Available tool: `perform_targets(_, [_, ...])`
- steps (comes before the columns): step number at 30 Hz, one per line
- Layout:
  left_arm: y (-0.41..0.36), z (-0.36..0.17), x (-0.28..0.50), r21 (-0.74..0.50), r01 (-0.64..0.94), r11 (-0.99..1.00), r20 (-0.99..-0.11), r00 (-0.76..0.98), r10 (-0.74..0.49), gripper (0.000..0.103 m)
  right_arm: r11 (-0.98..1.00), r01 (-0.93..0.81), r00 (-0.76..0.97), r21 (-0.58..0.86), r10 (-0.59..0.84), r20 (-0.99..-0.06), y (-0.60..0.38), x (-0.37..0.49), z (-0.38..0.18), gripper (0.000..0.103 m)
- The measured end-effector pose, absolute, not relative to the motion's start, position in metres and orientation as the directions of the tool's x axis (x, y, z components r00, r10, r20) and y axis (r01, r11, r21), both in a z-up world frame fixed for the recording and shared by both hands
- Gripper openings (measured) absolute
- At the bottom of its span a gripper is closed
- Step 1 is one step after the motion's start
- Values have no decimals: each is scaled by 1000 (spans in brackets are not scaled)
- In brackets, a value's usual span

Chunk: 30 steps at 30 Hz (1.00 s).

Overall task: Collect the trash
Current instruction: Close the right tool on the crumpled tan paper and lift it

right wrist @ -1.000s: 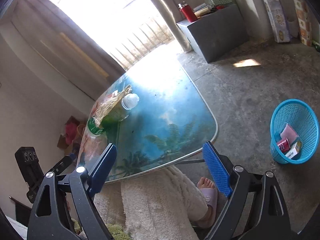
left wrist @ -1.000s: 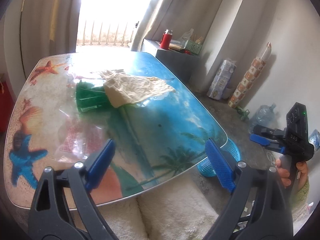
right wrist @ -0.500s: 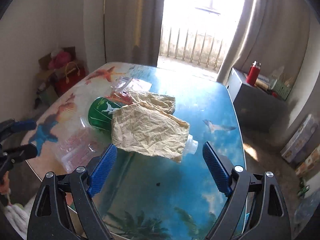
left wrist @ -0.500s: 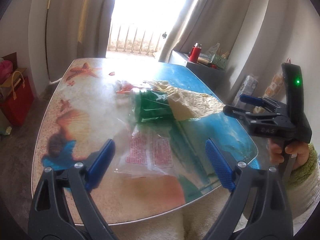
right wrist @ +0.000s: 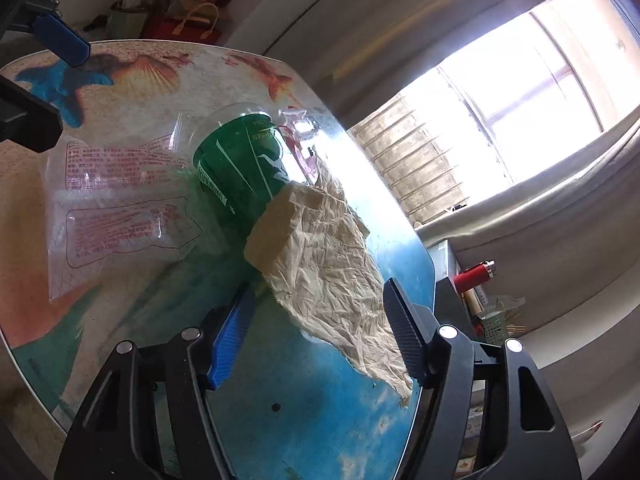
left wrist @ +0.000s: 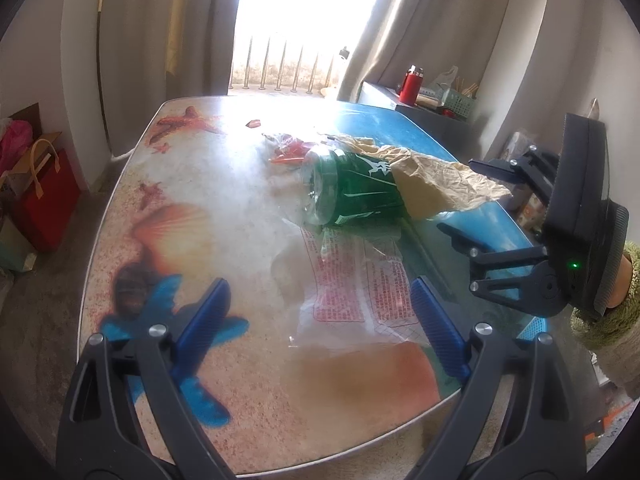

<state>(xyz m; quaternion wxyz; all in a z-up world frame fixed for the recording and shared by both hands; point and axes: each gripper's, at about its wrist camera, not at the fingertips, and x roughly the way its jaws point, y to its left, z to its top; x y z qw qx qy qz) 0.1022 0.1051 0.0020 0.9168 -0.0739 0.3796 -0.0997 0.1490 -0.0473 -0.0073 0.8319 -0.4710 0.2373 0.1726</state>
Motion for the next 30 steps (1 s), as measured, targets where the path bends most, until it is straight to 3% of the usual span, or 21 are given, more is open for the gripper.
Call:
perform_targets(2, [99, -4, 106, -214, 160, 964, -692, 671, -266, 87, 514, -505, 827, -693, 59, -559, -48, 153, -4, 48])
perform_targets(4, [92, -10, 111, -194, 175, 965, -711, 653, -262, 87, 549, -507, 817, -664, 61, -573, -50, 158, 1, 22])
perform_targets(7, [86, -15, 116, -181, 181, 967, -720, 645, -256, 87, 620, -505, 803, -601, 82, -590, -55, 166, 13, 5])
perform_targets(13, [87, -18, 119, -181, 158, 971, -726, 644, -240, 87, 772, -432, 818, -466, 118, -564, -79, 179, 54, 3])
perform_targets(22, [95, -4, 110, -177, 98, 979, -700, 687, -195, 87, 920, -278, 904, -278, 153, -398, -130, 175, 139, 2])
perform_targets(30, [87, 23, 95, -199, 129, 971, -637, 737, -228, 87, 943, -213, 946, -258, 132, -296, -179, 98, 177, 2])
